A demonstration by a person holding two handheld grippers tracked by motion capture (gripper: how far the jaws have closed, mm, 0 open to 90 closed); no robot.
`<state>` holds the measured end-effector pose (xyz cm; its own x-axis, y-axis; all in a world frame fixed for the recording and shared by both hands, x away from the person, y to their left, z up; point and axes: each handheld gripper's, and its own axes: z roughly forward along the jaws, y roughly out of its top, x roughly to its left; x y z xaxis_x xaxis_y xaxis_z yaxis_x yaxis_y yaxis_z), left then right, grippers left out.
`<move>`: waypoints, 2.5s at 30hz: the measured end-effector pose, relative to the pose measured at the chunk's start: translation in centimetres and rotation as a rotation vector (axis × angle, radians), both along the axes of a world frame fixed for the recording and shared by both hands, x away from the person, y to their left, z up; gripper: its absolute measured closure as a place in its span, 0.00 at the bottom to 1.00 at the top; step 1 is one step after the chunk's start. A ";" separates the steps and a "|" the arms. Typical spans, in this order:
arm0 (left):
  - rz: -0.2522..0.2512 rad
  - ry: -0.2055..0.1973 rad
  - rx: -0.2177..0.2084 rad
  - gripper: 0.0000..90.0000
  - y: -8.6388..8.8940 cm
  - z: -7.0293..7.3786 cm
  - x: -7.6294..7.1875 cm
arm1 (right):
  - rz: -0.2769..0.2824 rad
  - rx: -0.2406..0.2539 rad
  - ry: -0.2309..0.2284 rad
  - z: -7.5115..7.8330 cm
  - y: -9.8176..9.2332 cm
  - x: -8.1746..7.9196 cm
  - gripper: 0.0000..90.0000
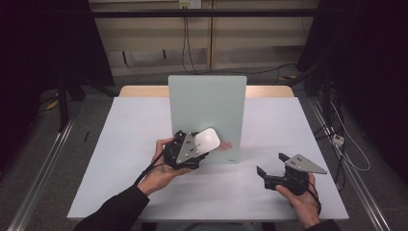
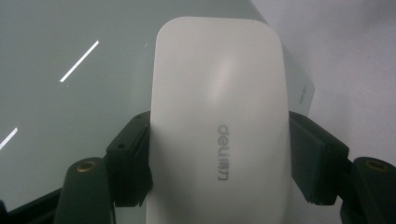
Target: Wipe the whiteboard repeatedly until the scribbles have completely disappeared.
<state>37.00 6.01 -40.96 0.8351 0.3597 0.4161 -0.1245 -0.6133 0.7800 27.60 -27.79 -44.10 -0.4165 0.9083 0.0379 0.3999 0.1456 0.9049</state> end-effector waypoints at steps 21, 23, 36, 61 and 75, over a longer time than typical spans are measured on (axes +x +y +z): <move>-0.038 0.051 0.064 0.35 -1.2 -1.8 -0.7 | 0.004 -0.002 -0.003 0.0 0.0 0.0 0.07; -0.043 0.058 0.073 0.35 -1.3 -2.0 -0.9 | 0.003 -0.002 -0.002 0.0 0.0 0.0 0.07; -0.055 0.078 0.091 0.35 -1.7 -2.4 -1.0 | 0.003 -0.003 -0.004 0.0 0.0 0.0 0.07; -0.040 0.050 -0.002 0.35 -1.5 -0.1 0.2 | 0.001 -0.001 0.001 0.0 0.0 0.0 0.07; -0.093 0.067 0.058 0.35 -3.3 -2.4 -0.7 | 0.004 -0.001 0.000 0.0 0.0 0.0 0.07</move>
